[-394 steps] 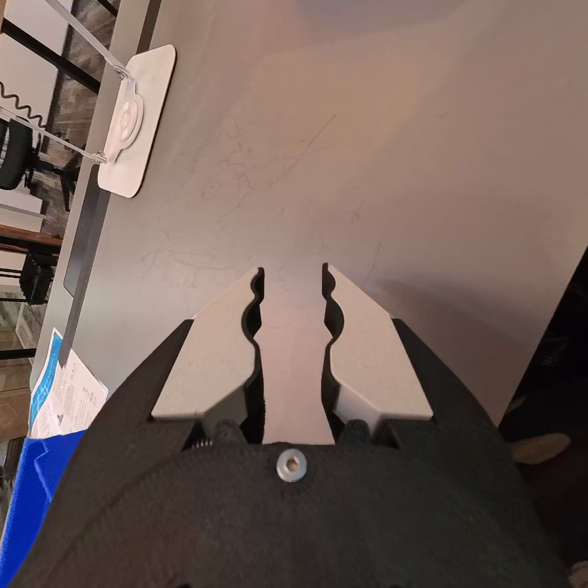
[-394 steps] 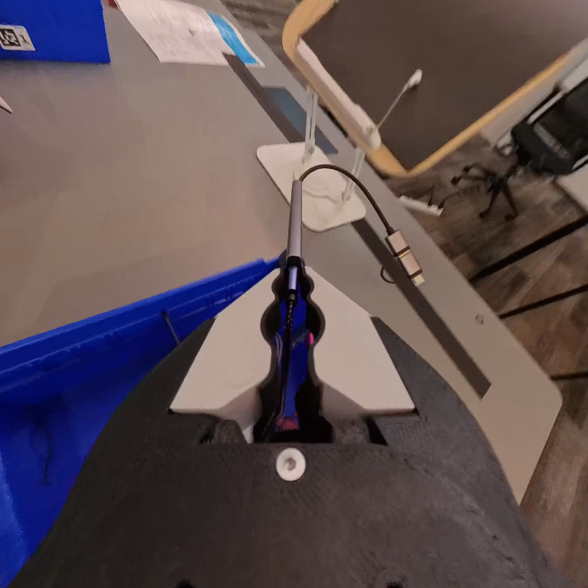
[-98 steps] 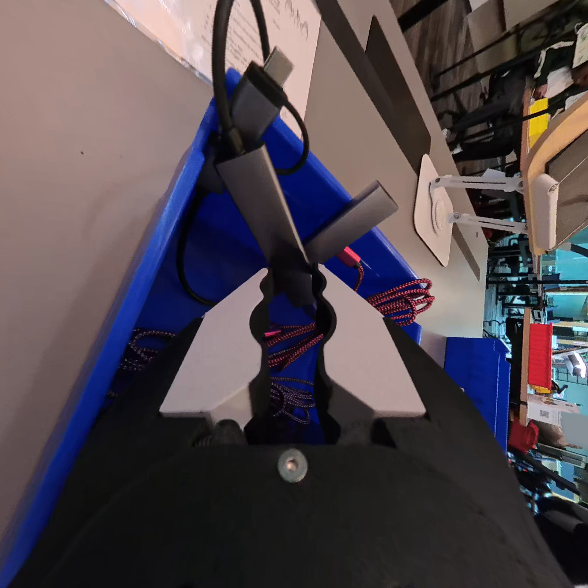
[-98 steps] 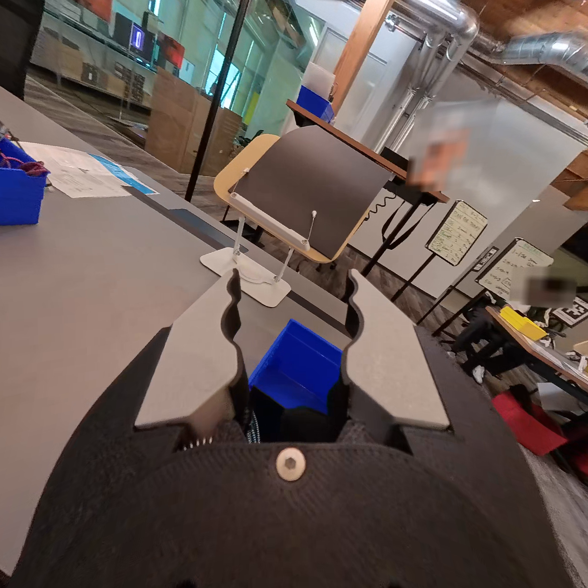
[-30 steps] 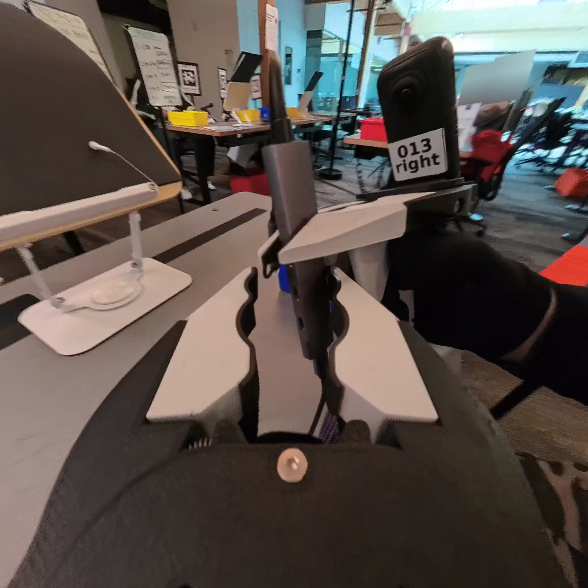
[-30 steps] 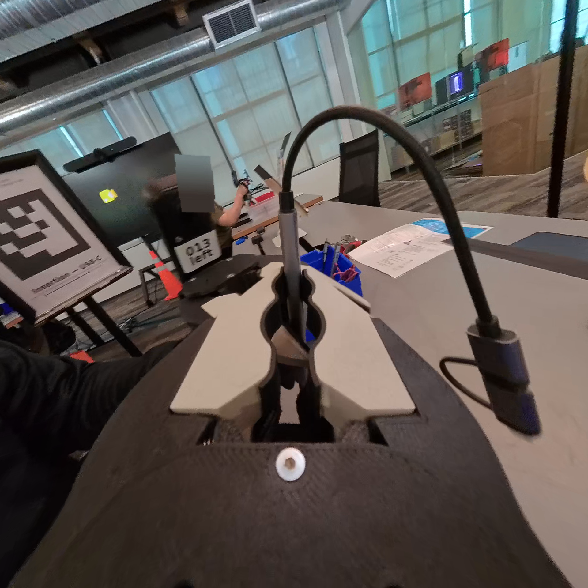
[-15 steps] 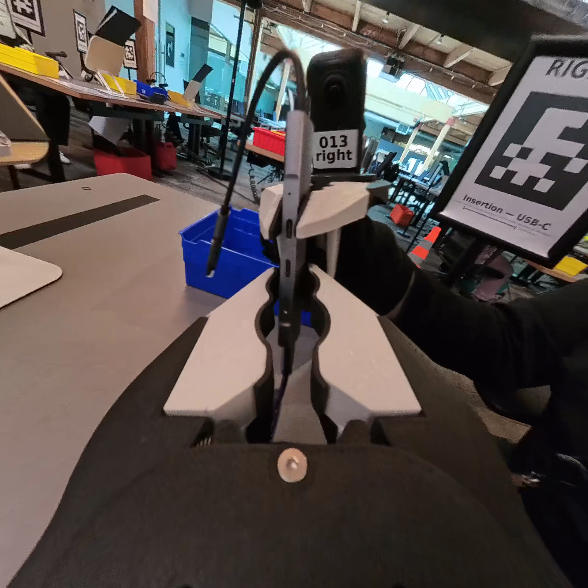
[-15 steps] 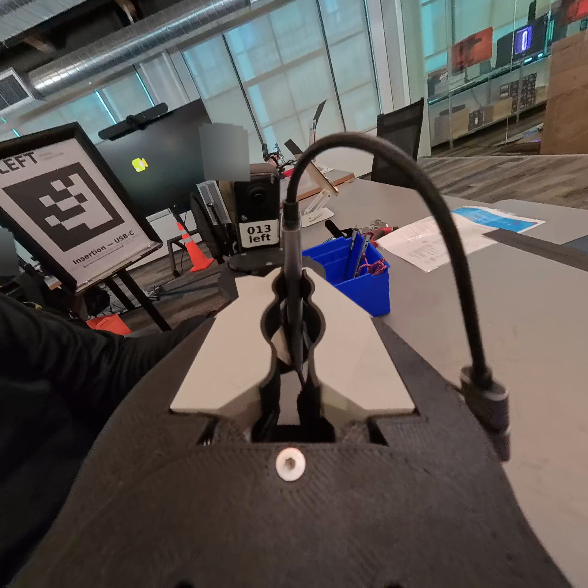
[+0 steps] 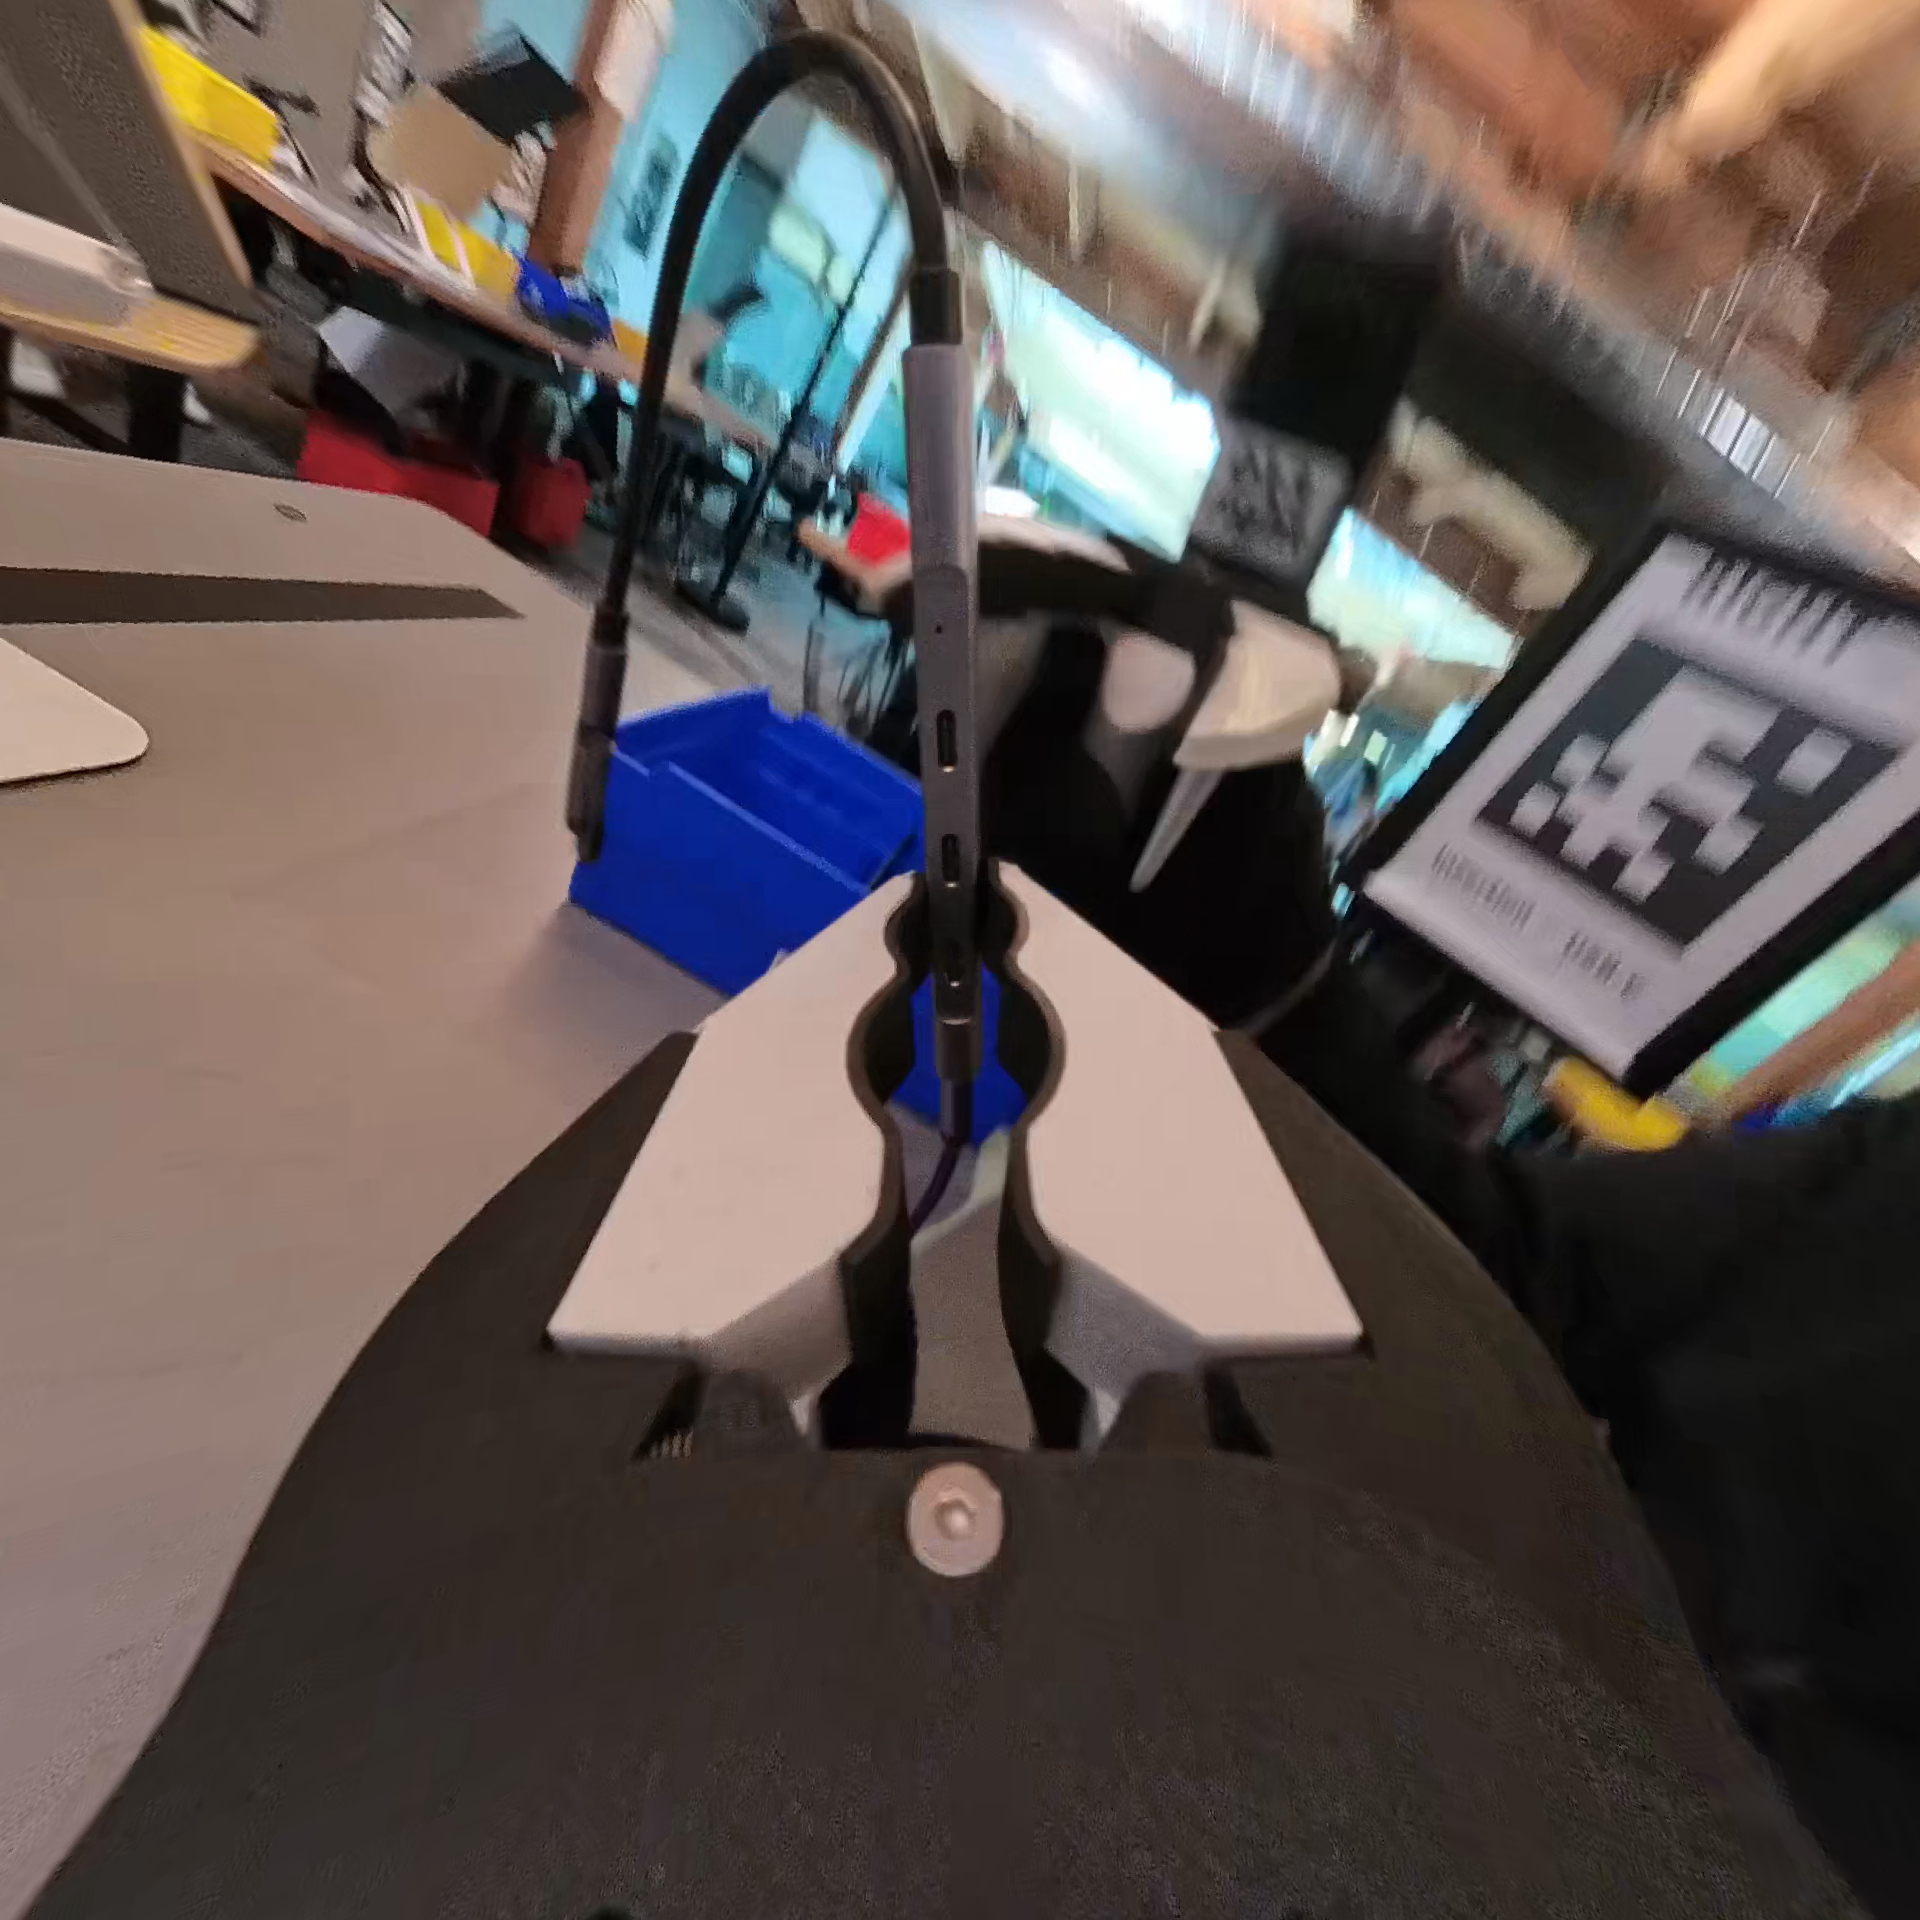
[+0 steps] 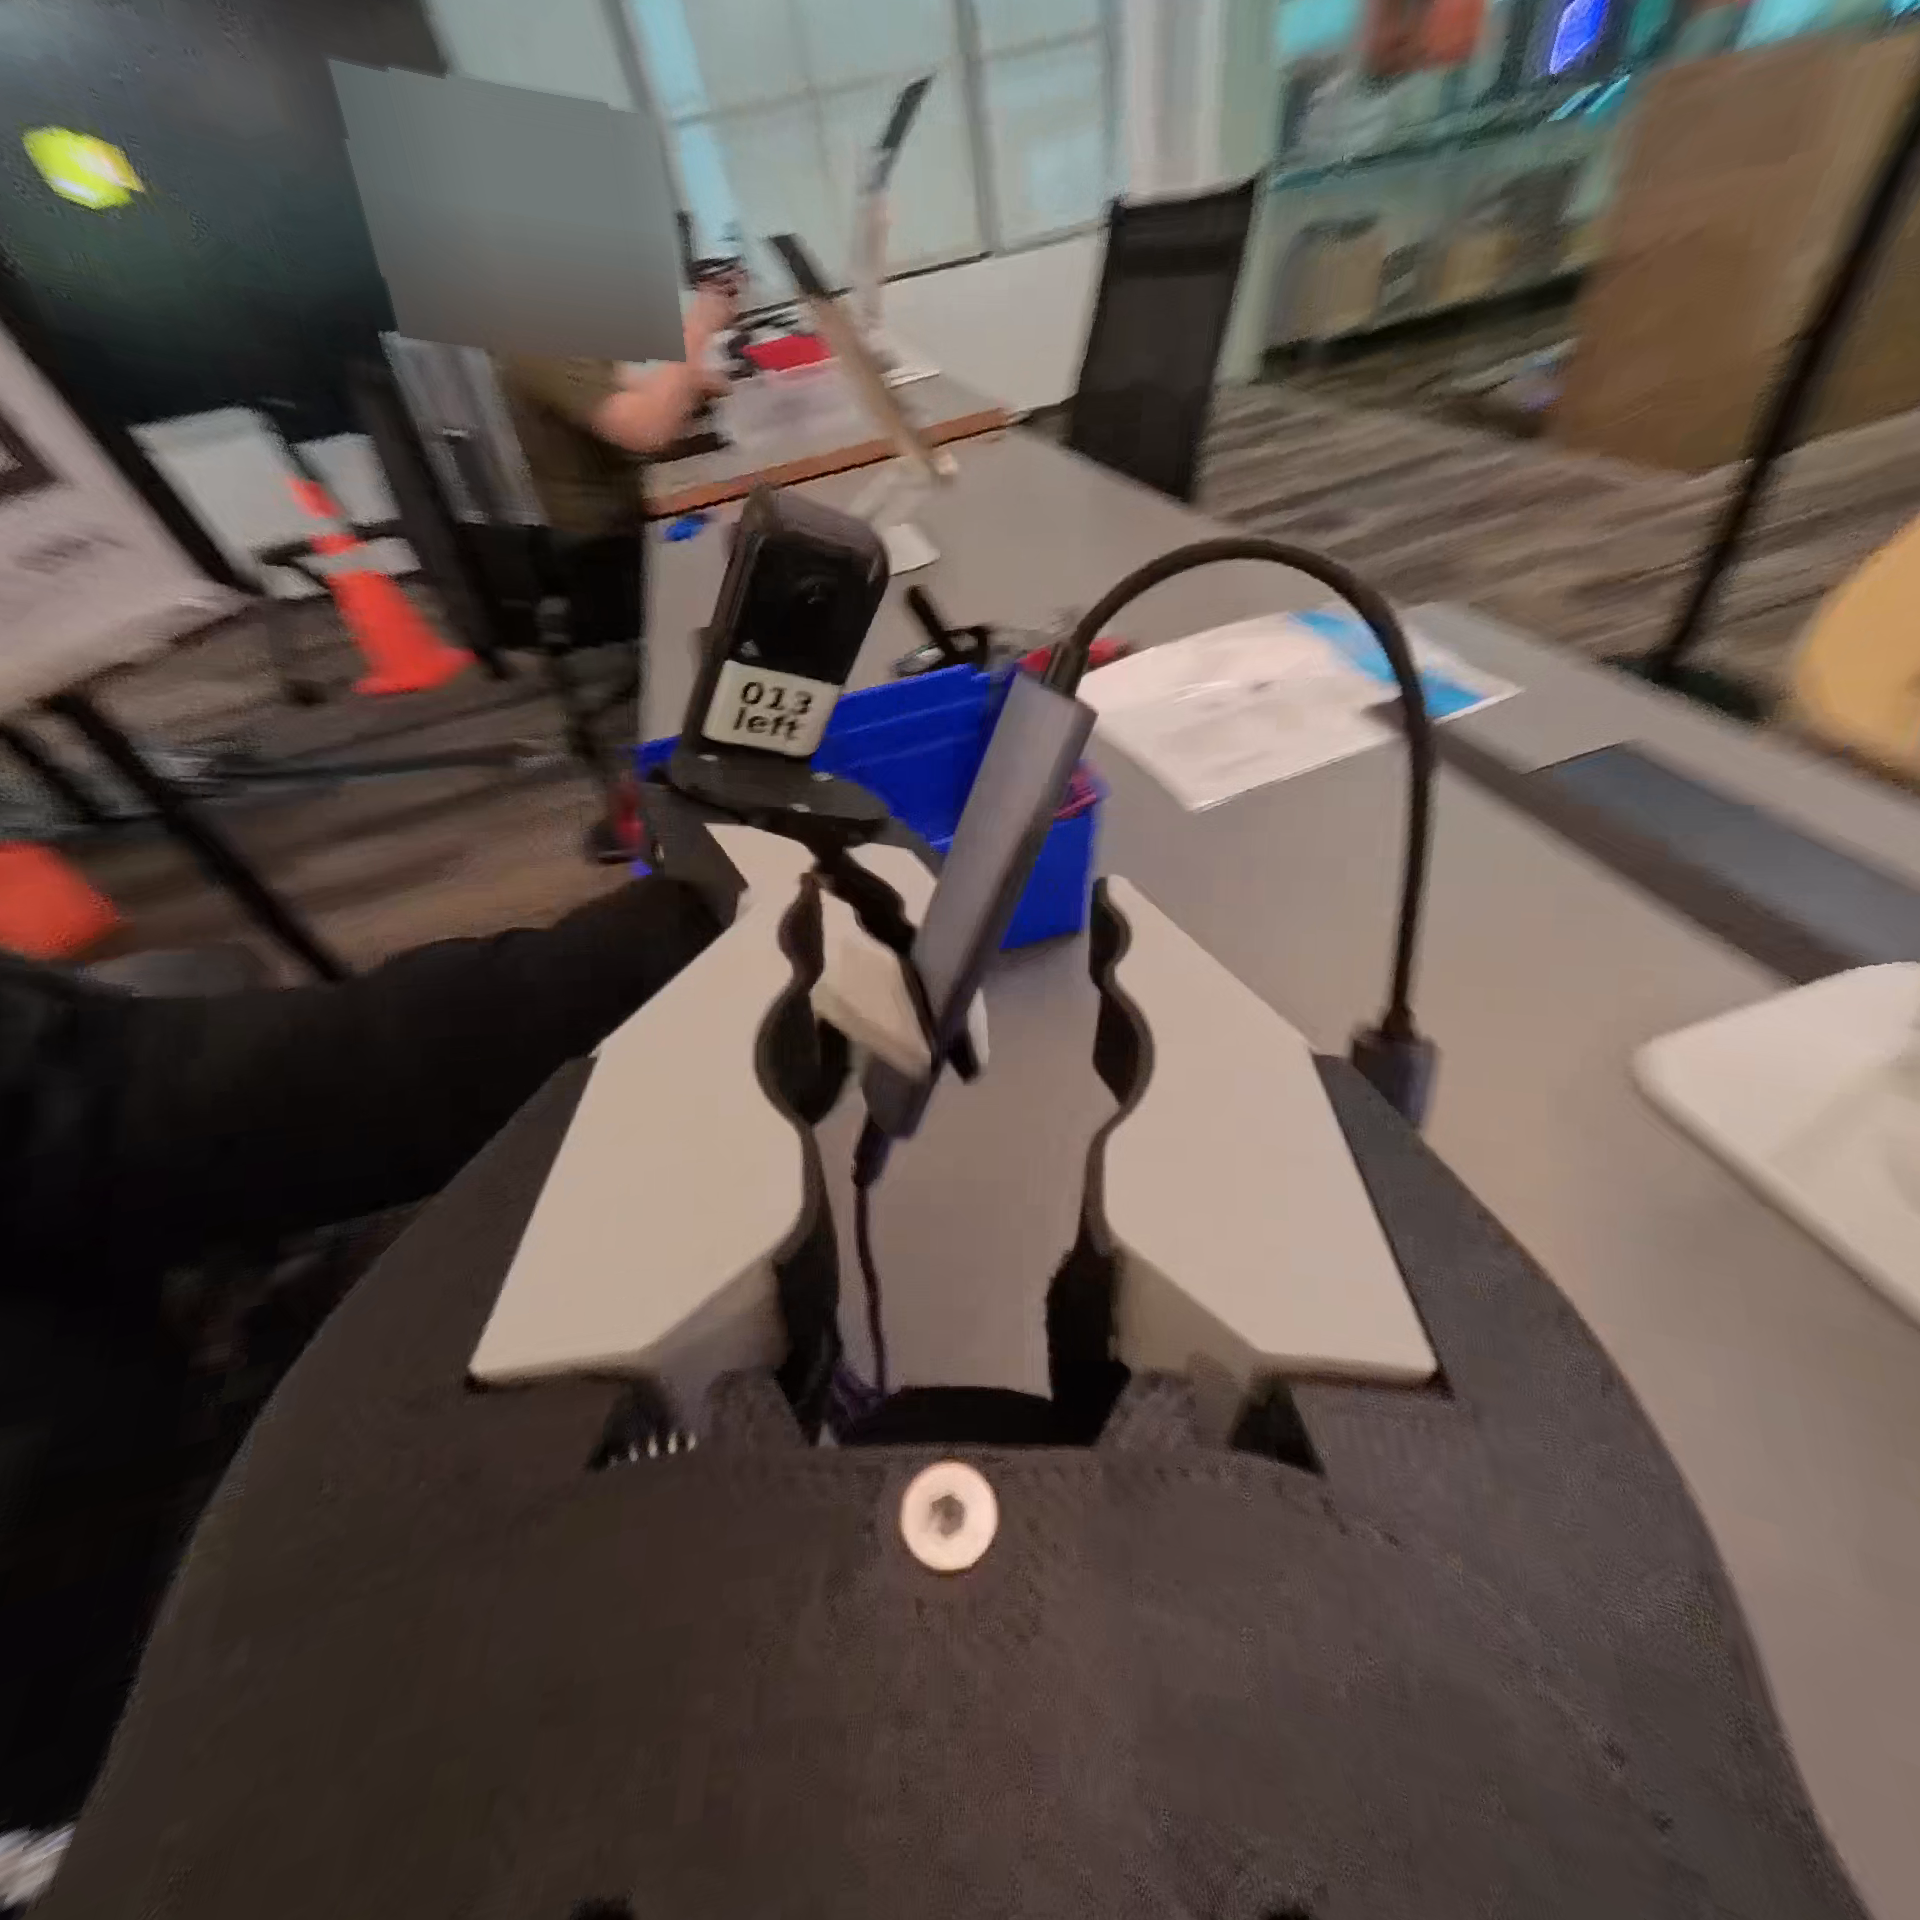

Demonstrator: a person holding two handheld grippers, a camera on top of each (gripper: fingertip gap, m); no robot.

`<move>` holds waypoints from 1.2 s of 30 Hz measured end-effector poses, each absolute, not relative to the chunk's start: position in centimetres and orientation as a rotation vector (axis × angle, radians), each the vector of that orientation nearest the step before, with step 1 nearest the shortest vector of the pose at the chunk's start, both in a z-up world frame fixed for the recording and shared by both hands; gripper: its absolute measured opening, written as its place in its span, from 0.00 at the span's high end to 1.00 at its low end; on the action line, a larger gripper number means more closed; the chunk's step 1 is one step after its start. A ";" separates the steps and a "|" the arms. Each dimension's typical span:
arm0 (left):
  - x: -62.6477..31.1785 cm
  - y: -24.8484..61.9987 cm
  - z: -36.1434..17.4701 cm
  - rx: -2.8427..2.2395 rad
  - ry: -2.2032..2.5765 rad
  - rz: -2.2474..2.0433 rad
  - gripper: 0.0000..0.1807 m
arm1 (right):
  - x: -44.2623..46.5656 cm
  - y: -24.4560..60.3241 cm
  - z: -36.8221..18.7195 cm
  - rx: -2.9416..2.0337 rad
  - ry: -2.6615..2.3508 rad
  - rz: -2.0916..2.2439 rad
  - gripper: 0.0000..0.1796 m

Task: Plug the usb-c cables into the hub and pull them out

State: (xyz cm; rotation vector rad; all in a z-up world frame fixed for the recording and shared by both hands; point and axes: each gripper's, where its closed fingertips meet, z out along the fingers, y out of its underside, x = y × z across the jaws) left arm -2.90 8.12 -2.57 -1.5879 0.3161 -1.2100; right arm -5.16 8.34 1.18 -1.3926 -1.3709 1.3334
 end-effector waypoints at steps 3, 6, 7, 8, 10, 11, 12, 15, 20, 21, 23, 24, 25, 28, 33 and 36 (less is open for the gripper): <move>-4.9 9.0 -2.2 -1.533 0.140 -1.261 0.96 | -4.0 7.9 0.8 -1.262 -1.332 1.120 0.77; -5.7 9.3 -1.5 -1.475 0.030 -1.302 0.96 | -4.2 6.1 -2.4 -1.194 -1.416 0.885 0.79; -5.8 9.5 -1.4 -1.459 -0.008 -1.326 0.96 | -4.4 5.5 -3.0 -1.169 -1.416 0.825 0.82; -5.8 9.5 -1.2 -1.434 -0.035 -1.355 0.96 | -4.6 5.2 -3.6 -1.157 -1.411 0.776 0.86; -5.6 9.6 -1.2 -1.418 -0.085 -1.379 0.96 | -5.1 5.9 -4.9 -1.195 -1.390 0.646 0.87; -5.3 9.5 -1.1 -1.412 -0.086 -1.400 0.96 | -5.2 6.5 -5.3 -1.226 -1.366 0.610 0.89; -5.1 9.5 -1.1 -1.397 -0.104 -1.424 0.96 | -5.3 6.8 -5.4 -1.244 -1.346 0.602 0.91; -5.2 9.5 -1.0 -1.363 -0.145 -1.447 0.96 | -5.4 7.0 -5.4 -1.229 -1.330 0.572 0.95; -5.6 9.4 -1.1 -1.393 -0.064 -1.323 0.88 | -4.3 7.4 -5.6 -1.291 -1.376 0.717 0.97; -6.0 9.2 -1.2 -1.418 -0.029 -1.247 0.85 | -3.9 7.6 -6.0 -1.321 -1.405 0.733 0.97; -6.9 8.8 -1.7 -1.514 0.056 -1.021 0.79 | -3.2 7.6 -6.3 -1.339 -1.472 0.787 0.97; -7.1 8.3 -1.8 -1.554 0.133 -0.887 0.80 | -2.8 7.5 -6.4 -1.342 -1.505 0.820 0.97; -7.4 7.8 -1.6 -1.575 0.199 -0.764 0.79 | -2.4 7.8 -6.7 -1.358 -1.530 0.831 0.97; -7.3 6.2 -1.0 -1.612 0.495 -0.414 0.74 | -1.5 7.7 -7.6 -1.374 -1.642 0.862 0.97; -3.9 5.0 -2.7 -1.691 1.094 -0.032 0.66 | -1.1 7.0 -9.0 -1.373 -1.802 0.874 0.97; -3.3 5.5 -6.4 -1.832 1.333 0.033 0.67 | -1.4 6.2 -9.1 -1.346 -1.858 0.898 0.97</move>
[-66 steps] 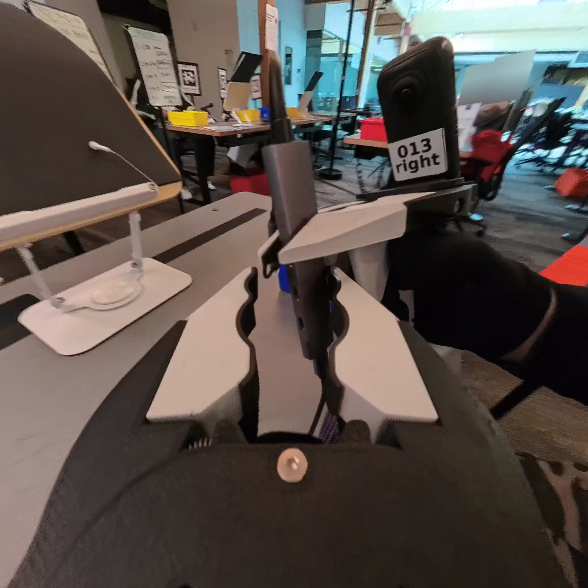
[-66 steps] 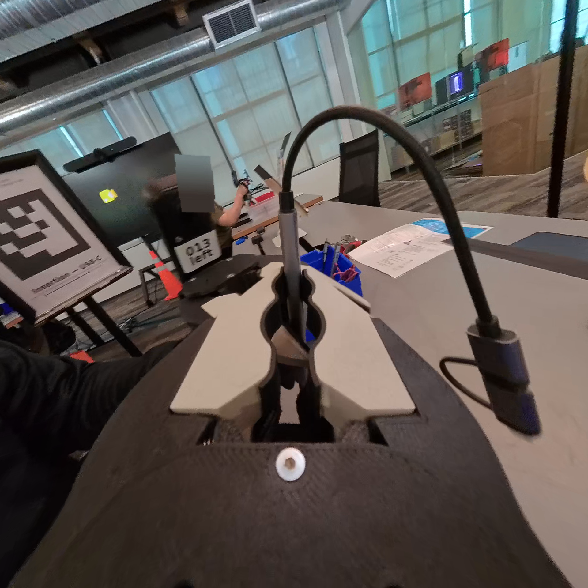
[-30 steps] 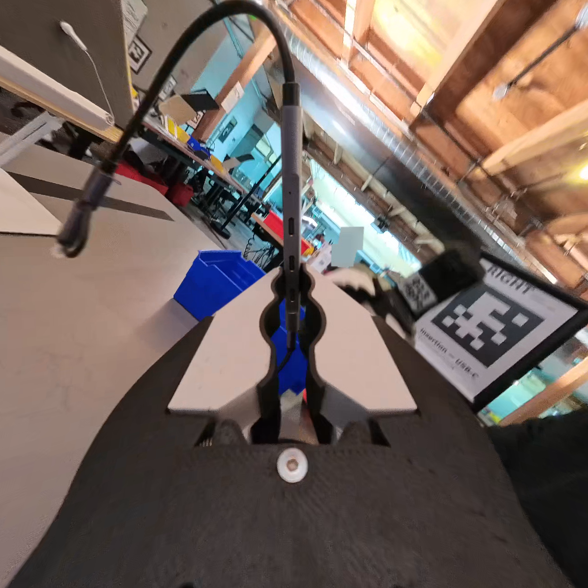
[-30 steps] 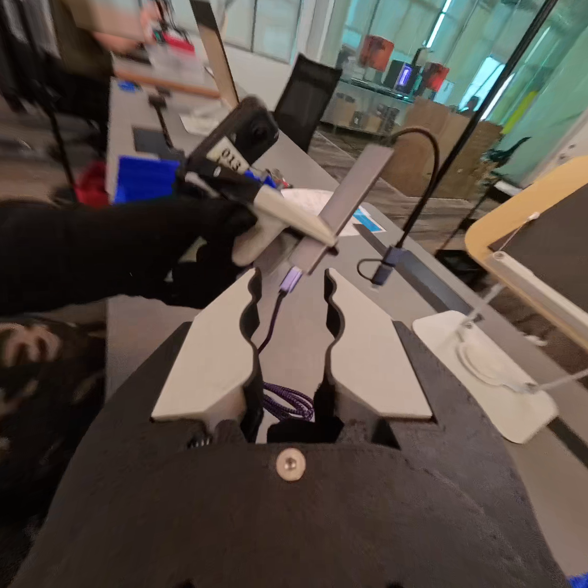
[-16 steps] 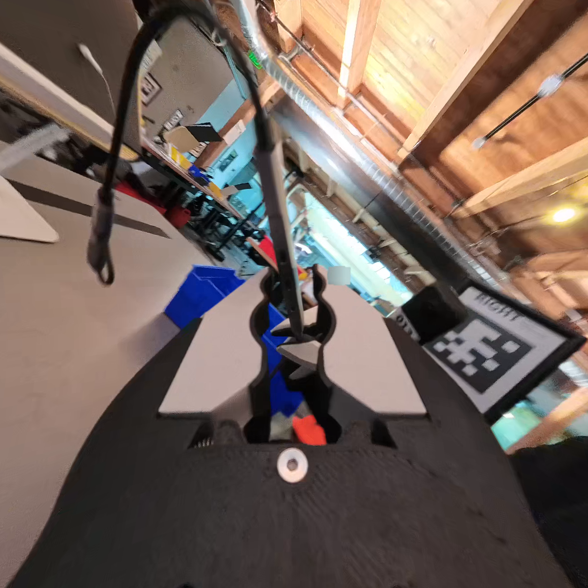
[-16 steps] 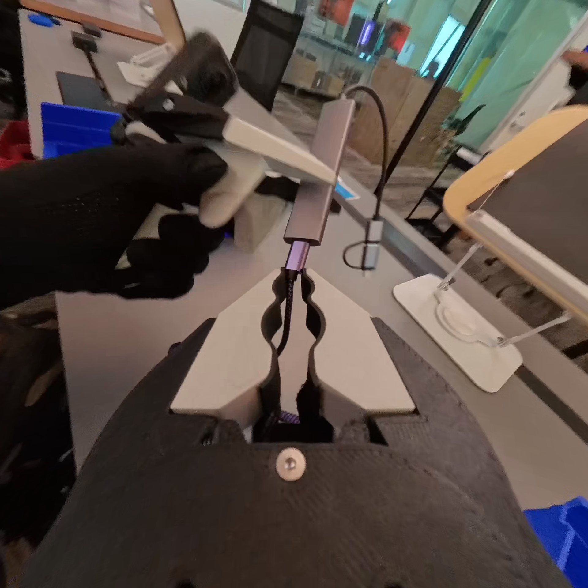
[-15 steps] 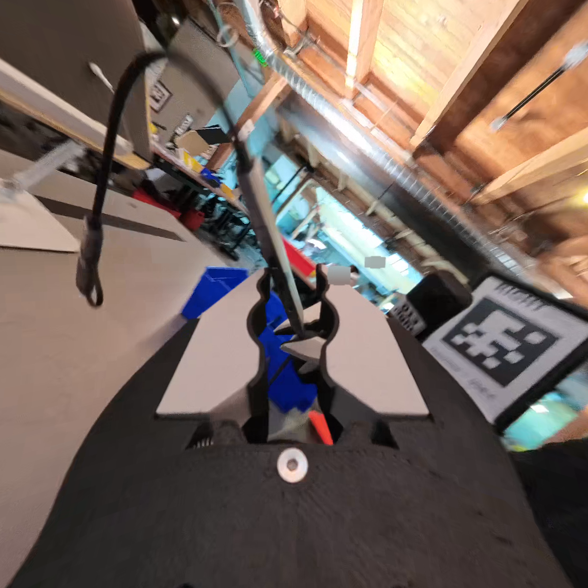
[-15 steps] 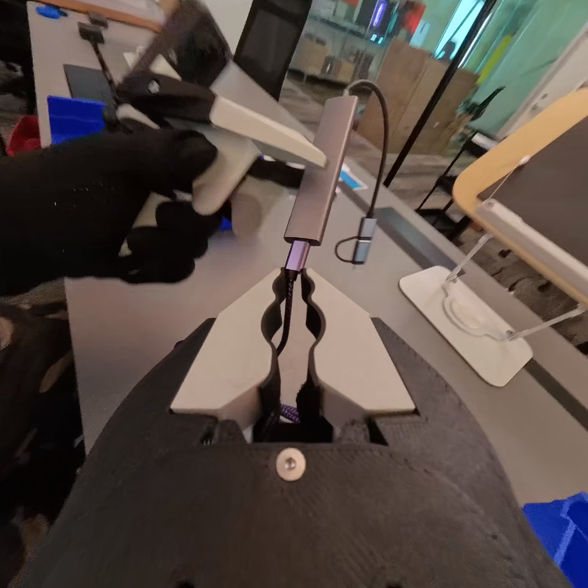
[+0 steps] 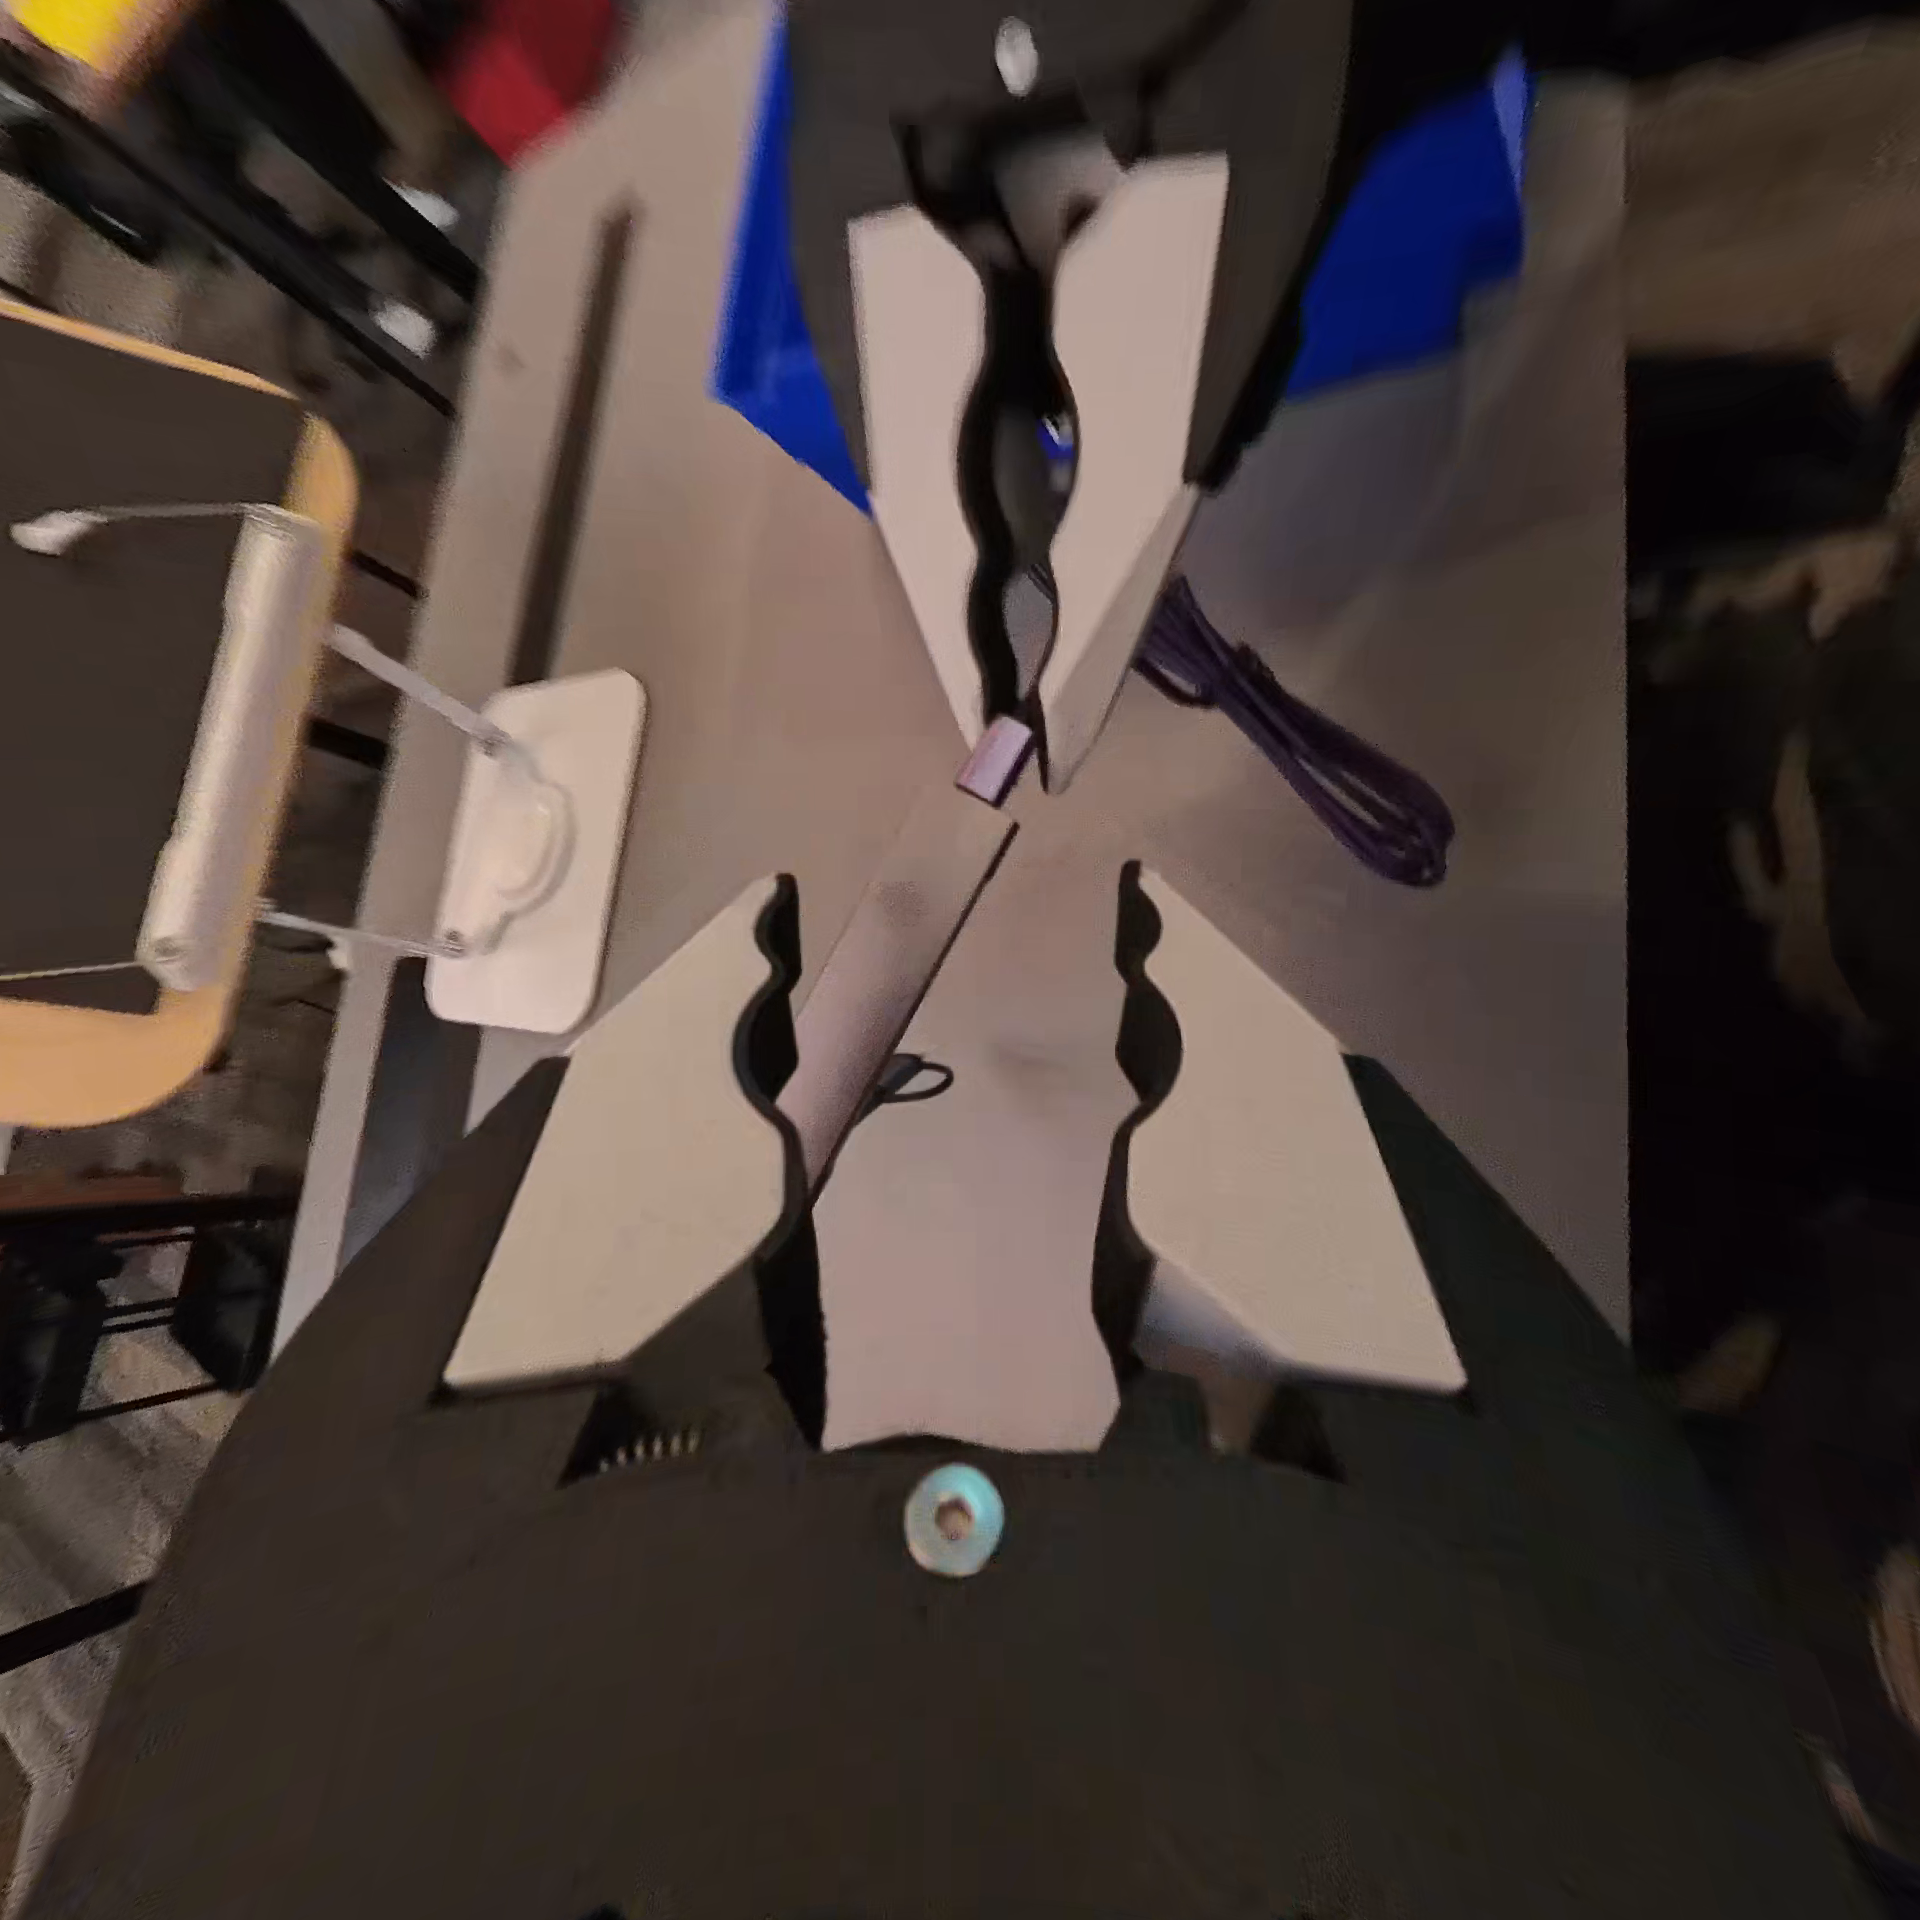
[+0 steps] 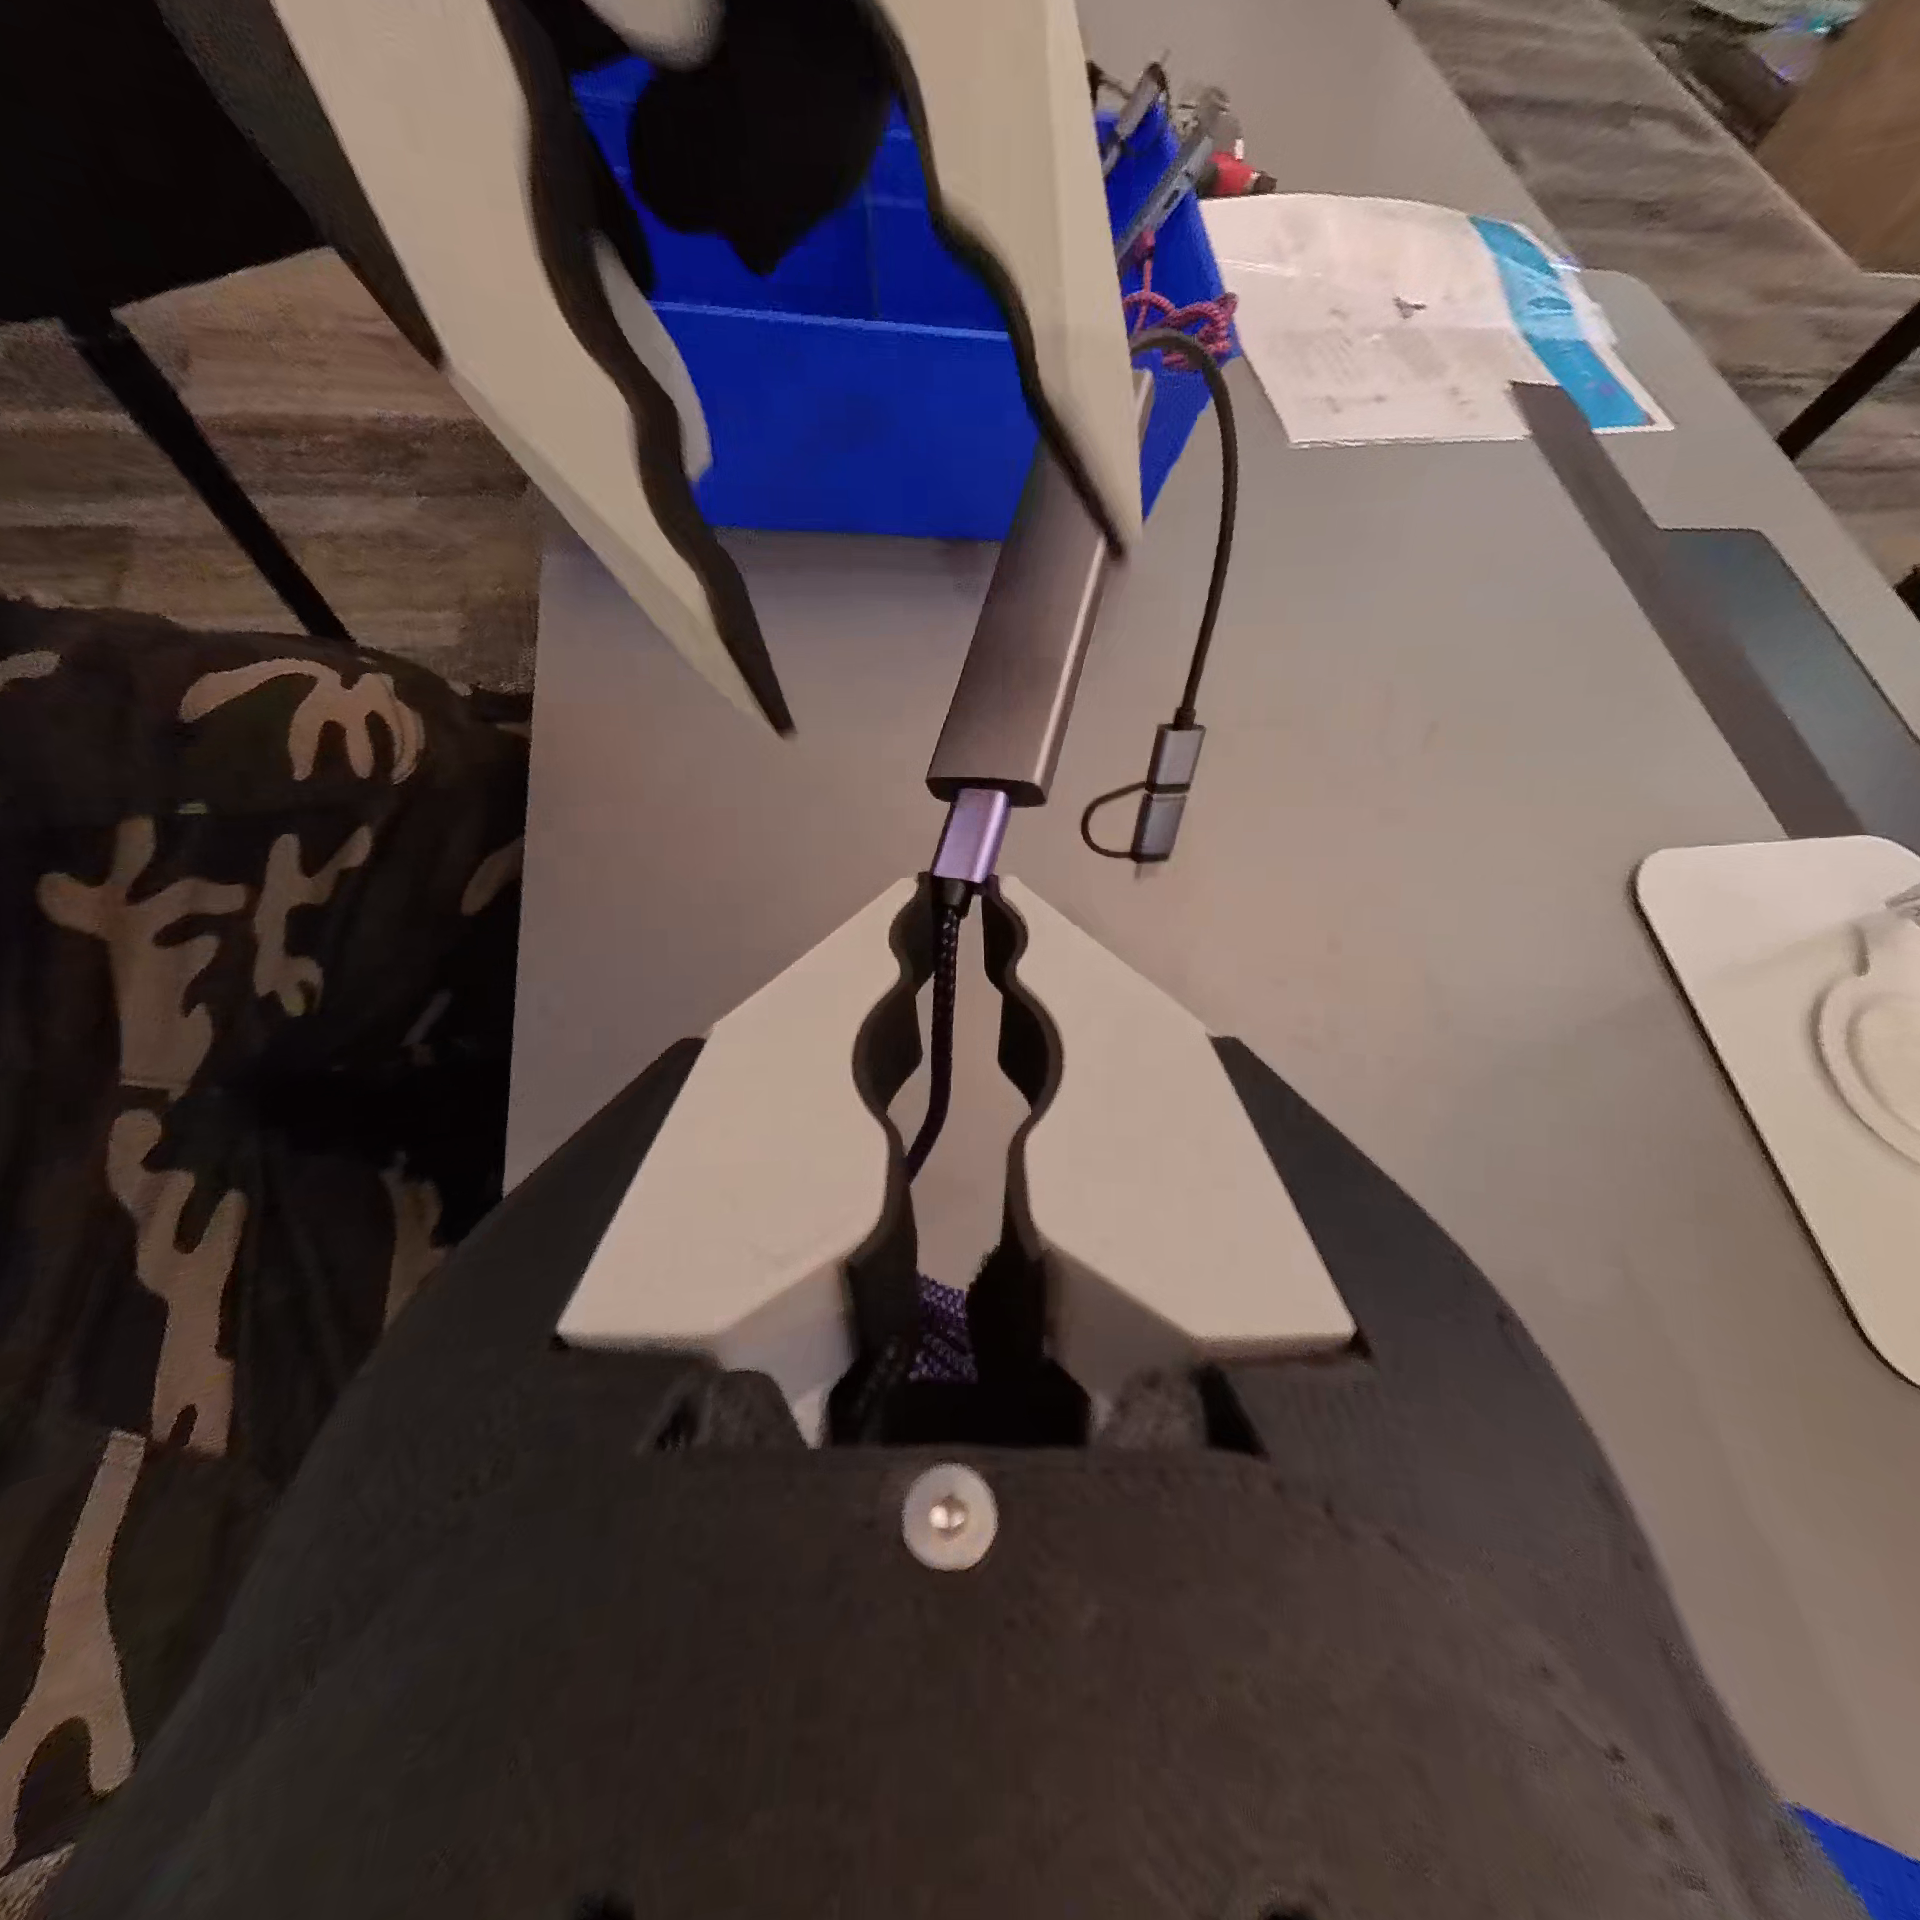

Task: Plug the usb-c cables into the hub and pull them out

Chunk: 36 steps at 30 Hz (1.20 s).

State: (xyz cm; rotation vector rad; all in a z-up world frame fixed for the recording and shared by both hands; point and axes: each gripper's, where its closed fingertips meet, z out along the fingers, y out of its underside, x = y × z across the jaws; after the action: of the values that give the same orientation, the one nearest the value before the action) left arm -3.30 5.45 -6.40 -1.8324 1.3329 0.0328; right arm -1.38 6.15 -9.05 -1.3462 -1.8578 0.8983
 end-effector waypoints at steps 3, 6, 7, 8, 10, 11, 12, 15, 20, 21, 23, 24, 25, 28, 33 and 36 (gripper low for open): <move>-3.6 6.2 -9.3 -1.896 1.489 0.147 0.73 | -1.5 5.3 -9.5 -1.320 -1.925 0.862 0.97; -3.1 5.8 -10.8 -1.942 1.556 0.080 0.82 | -1.6 4.2 -9.9 -1.281 -1.993 0.849 0.97; -3.0 5.6 -11.3 -1.947 1.582 0.070 0.86 | -1.6 4.1 -10.0 -1.272 -2.009 0.840 0.97; -3.0 5.5 -11.7 -1.961 1.595 0.073 0.88 | -1.6 4.1 -10.2 -1.263 -2.021 0.815 0.97; -3.2 5.7 -12.2 -1.982 1.578 0.090 0.89 | -1.8 4.4 -10.2 -1.238 -2.013 0.786 0.97; -3.3 5.8 -12.2 -1.993 1.547 0.071 0.89 | -2.0 4.7 -9.9 -1.220 -1.984 0.780 0.97; -3.2 5.8 -12.0 -1.999 1.514 0.019 0.90 | -2.2 4.8 -9.6 -1.209 -1.949 0.790 0.97; -3.0 5.2 -11.4 -1.995 1.452 -0.180 0.89 | -2.5 4.5 -7.6 -1.138 -1.820 0.860 0.89; -2.4 3.3 -11.0 -1.948 1.485 -0.448 0.89 | -2.5 3.2 -6.5 -0.985 -1.780 0.864 0.89; -2.2 3.0 -10.8 -1.931 1.489 -0.492 0.89 | -2.6 3.0 -6.7 -0.969 -1.795 0.857 0.90; -2.1 2.8 -10.4 -1.911 1.483 -0.542 0.89 | -2.8 2.6 -6.7 -0.935 -1.801 0.835 0.93; -2.0 2.6 -10.2 -1.902 1.482 -0.562 0.89 | -2.9 2.3 -6.7 -0.931 -1.806 0.838 0.93; -1.9 2.4 -9.9 -1.888 1.478 -0.590 0.90 | -3.1 2.3 -6.8 -0.938 -1.806 0.830 0.94; -2.0 2.2 -9.7 -1.871 1.471 -0.605 0.90 | -3.4 2.2 -7.0 -0.979 -1.788 0.857 0.96; -1.6 1.6 -8.9 -1.810 1.440 -0.697 0.90 | -3.4 1.5 -6.1 -0.961 -1.701 1.022 0.95; -1.4 1.3 -8.4 -1.771 1.427 -0.756 0.90 | -3.4 1.1 -5.7 -0.944 -1.672 1.066 0.94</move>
State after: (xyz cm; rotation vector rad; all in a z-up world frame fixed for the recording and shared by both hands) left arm -1.42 1.34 -8.42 -1.7707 1.4272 -0.7557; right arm -3.37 1.14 -5.71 -0.9441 -1.6718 1.0663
